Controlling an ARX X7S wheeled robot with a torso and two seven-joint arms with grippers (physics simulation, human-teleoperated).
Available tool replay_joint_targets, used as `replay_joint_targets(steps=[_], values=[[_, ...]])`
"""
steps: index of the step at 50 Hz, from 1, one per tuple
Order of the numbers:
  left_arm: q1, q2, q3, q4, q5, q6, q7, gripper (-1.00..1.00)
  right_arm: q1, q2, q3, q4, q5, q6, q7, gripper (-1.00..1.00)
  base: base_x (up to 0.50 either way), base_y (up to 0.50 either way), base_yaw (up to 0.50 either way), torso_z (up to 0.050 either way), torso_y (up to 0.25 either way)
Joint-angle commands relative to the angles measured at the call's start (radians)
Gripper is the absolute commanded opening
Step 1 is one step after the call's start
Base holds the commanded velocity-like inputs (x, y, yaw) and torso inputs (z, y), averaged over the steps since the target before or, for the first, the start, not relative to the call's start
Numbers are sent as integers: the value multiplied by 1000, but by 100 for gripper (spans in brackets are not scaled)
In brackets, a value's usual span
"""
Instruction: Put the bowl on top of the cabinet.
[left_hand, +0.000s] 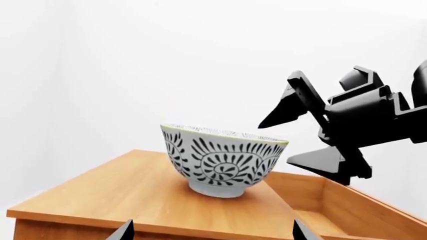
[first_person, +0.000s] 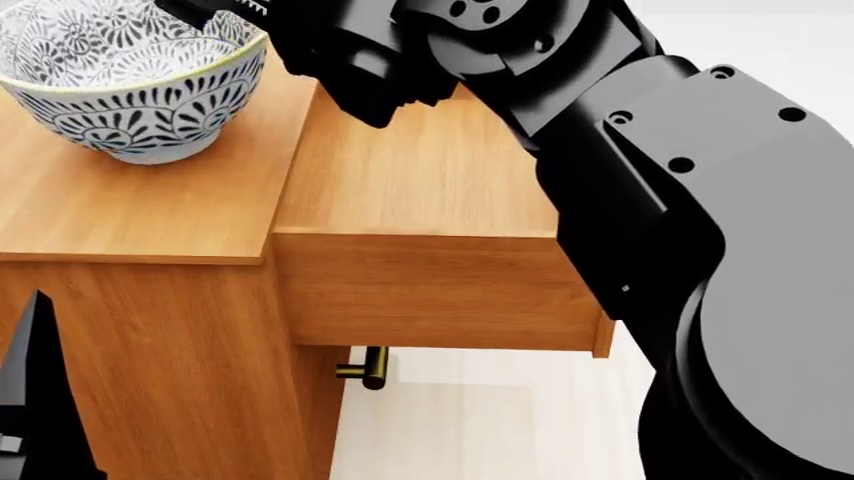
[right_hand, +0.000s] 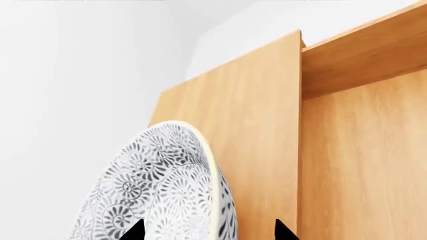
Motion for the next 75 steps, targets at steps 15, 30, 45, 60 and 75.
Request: replay_joint_targets(steps=[15,30,45,60,75], values=[[-4,3,-11,2,-4,30,18,100,63,-18,-5,77,-43,61,-31,100,0,0,0,0,0],[-2,-2,0,-2,10,38,16,100,157,-8,-117,226,-128,174,-111,100,0,0,0,0,0],[18,13,50,-13,74,58,34,100,166,608,-95,-1019,-460,-360,328,100,0,0,0,0,0],[13,13,69,-14,82,55,31,100,-69,885,-172,-1526,-1061,-725,674,100,0,0,0,0,0],[5,26,108,-30,108,50,39,100,-262,937,-296,-1647,-1555,-709,1007,100,0,0,0,0,0]])
